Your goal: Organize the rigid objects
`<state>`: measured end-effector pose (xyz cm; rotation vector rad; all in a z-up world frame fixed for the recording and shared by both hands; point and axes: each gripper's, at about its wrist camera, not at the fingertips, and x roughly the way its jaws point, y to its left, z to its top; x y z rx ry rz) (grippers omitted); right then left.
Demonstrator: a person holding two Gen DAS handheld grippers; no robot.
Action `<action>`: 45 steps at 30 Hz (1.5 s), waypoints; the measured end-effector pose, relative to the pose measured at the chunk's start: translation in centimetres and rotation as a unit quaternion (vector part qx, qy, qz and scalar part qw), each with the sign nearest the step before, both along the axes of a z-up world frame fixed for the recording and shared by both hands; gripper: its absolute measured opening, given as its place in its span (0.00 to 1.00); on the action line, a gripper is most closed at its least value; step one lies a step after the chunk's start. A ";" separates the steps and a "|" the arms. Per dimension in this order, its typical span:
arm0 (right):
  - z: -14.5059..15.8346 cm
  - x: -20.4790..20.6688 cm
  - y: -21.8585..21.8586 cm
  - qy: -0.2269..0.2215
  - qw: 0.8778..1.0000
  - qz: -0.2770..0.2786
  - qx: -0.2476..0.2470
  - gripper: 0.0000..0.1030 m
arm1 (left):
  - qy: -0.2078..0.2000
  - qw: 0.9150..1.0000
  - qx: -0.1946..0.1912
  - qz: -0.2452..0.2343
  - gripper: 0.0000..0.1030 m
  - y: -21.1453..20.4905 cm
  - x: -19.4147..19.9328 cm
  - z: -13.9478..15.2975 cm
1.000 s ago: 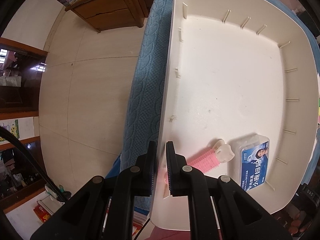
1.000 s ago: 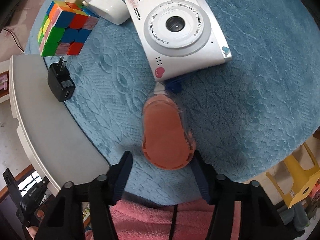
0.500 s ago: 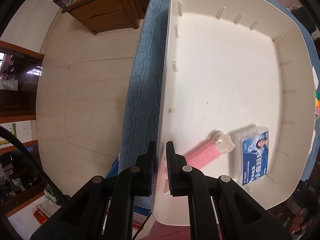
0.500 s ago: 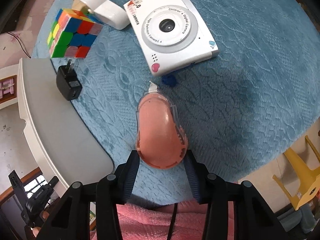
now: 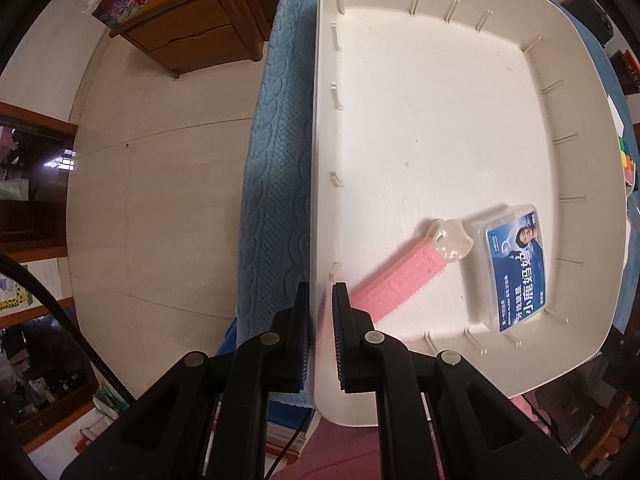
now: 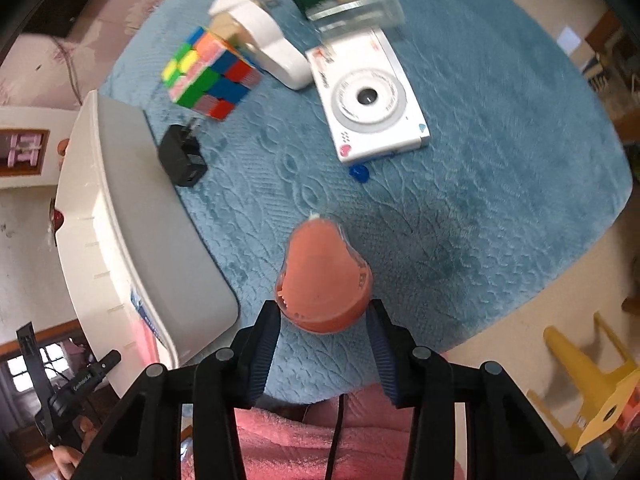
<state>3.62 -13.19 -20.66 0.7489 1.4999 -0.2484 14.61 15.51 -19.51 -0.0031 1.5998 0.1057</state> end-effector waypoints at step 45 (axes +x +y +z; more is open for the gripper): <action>-5.2 1.9 -5.7 0.094 0.983 -0.134 0.083 0.59 | 0.026 0.998 -0.010 0.049 0.10 2.8 0.3 -1.1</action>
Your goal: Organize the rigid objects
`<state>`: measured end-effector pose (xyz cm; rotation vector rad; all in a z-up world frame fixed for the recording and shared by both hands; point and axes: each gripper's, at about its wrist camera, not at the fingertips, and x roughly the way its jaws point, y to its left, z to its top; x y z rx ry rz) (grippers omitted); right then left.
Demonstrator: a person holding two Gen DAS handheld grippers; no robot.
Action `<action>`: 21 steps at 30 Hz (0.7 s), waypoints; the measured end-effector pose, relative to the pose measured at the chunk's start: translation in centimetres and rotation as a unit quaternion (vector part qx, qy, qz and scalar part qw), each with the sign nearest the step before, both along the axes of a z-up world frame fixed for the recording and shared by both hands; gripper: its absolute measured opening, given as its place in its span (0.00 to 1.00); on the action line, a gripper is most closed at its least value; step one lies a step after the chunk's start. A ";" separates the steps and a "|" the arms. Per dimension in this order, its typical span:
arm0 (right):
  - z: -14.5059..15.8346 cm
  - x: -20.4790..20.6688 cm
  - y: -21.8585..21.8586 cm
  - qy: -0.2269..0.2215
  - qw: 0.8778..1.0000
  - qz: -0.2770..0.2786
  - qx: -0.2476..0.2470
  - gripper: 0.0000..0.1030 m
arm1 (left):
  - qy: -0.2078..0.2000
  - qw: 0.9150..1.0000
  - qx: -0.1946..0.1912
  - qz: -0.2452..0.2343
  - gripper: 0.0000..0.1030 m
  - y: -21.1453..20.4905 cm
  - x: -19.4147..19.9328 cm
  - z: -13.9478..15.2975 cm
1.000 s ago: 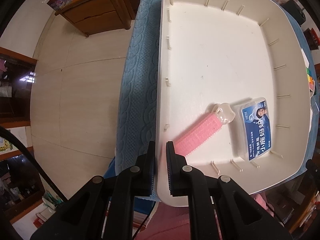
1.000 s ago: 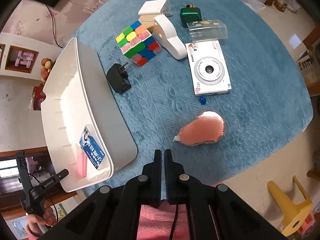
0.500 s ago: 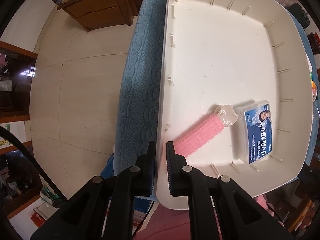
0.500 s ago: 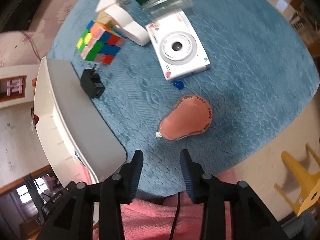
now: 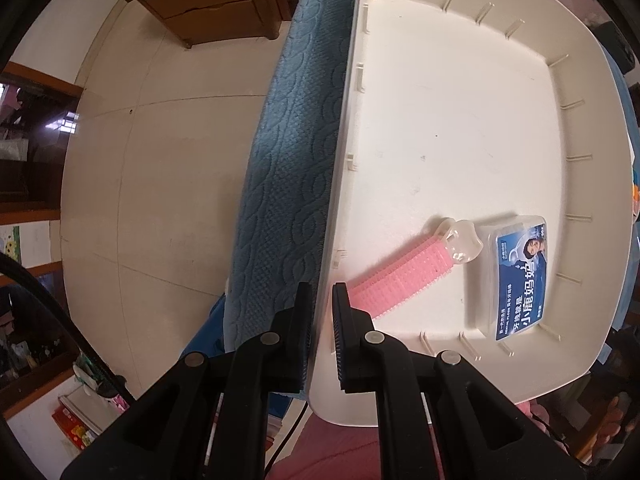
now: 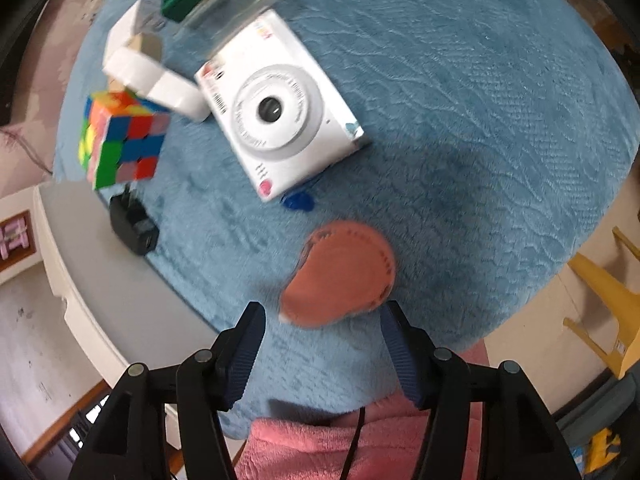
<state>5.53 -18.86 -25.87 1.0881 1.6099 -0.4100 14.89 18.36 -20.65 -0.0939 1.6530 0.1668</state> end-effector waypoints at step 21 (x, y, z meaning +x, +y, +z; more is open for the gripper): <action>-1.4 3.6 -0.1 0.049 0.996 0.055 -0.054 0.59 | 0.007 1.000 0.006 0.007 0.10 -0.4 0.3 -0.8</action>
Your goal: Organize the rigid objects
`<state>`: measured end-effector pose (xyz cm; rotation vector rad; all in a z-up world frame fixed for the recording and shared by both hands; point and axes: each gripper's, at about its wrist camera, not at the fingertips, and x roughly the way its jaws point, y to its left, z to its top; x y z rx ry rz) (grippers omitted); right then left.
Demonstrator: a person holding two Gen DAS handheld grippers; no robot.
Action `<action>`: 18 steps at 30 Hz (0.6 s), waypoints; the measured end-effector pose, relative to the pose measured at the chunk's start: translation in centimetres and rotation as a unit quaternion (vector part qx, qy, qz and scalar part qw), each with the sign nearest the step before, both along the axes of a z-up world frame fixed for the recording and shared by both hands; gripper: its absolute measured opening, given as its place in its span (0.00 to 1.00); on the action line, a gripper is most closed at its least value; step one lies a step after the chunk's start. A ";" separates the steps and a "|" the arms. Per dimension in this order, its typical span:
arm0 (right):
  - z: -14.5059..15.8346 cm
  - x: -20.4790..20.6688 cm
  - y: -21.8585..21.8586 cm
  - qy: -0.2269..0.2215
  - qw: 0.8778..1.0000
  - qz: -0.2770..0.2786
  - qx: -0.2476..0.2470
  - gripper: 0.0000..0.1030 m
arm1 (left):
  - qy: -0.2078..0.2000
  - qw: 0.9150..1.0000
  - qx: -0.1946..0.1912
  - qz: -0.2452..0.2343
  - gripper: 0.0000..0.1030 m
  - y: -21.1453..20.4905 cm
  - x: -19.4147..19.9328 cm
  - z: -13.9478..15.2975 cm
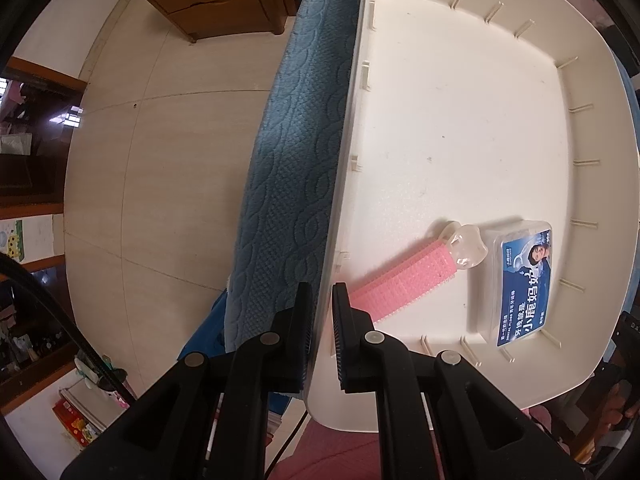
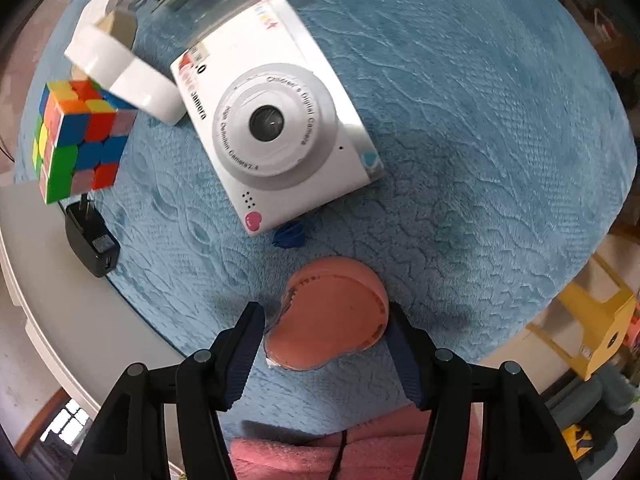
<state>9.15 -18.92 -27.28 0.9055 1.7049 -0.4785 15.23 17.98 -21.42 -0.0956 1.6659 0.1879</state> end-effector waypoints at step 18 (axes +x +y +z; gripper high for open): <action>0.3 -7.1 1.5 -0.065 0.994 -0.065 0.055 0.59 | -0.002 0.998 -0.011 -0.063 0.10 -1.5 -0.7 0.2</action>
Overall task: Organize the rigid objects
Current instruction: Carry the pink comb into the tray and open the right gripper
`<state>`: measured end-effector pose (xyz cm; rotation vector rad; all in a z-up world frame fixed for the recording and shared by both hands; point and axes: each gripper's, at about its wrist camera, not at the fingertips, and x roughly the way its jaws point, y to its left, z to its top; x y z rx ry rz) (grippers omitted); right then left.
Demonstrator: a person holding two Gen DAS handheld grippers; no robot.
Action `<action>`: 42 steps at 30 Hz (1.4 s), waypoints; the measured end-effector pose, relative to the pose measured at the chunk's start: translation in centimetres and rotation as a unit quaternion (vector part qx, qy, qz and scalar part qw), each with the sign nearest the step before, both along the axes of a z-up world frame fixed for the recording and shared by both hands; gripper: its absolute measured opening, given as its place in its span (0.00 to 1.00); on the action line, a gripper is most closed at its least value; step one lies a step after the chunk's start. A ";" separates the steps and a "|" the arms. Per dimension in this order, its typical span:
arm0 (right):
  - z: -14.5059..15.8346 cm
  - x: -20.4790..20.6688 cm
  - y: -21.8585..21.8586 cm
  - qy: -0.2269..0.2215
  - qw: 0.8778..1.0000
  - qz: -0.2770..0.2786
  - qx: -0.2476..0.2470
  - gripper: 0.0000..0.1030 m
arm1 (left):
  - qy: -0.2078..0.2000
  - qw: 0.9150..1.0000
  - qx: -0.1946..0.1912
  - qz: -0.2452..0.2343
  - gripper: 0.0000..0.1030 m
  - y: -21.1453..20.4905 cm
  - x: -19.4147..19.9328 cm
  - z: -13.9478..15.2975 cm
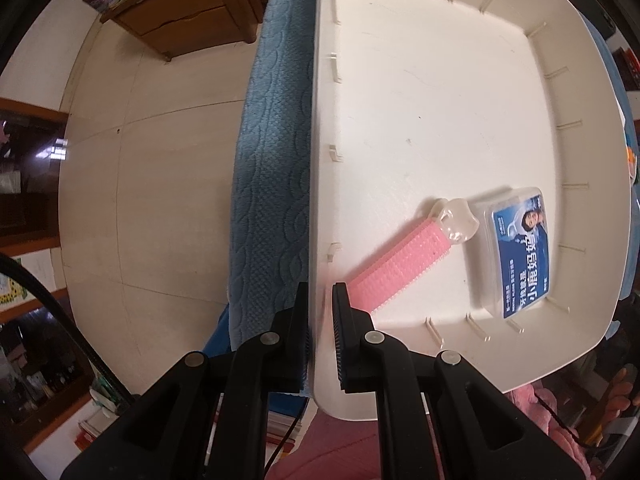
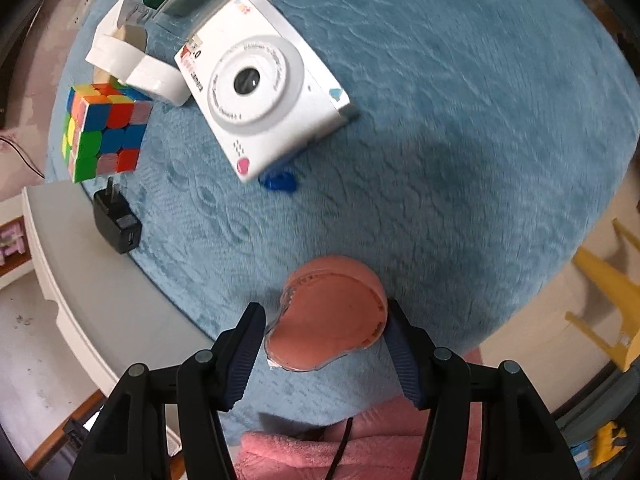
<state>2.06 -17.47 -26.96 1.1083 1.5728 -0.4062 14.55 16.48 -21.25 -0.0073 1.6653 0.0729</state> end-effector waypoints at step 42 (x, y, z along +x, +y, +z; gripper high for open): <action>16.0 6.6 14.3 -0.360 0.863 0.348 -0.063 0.59 | -0.018 1.000 -0.018 0.015 0.10 1.5 -1.3 1.4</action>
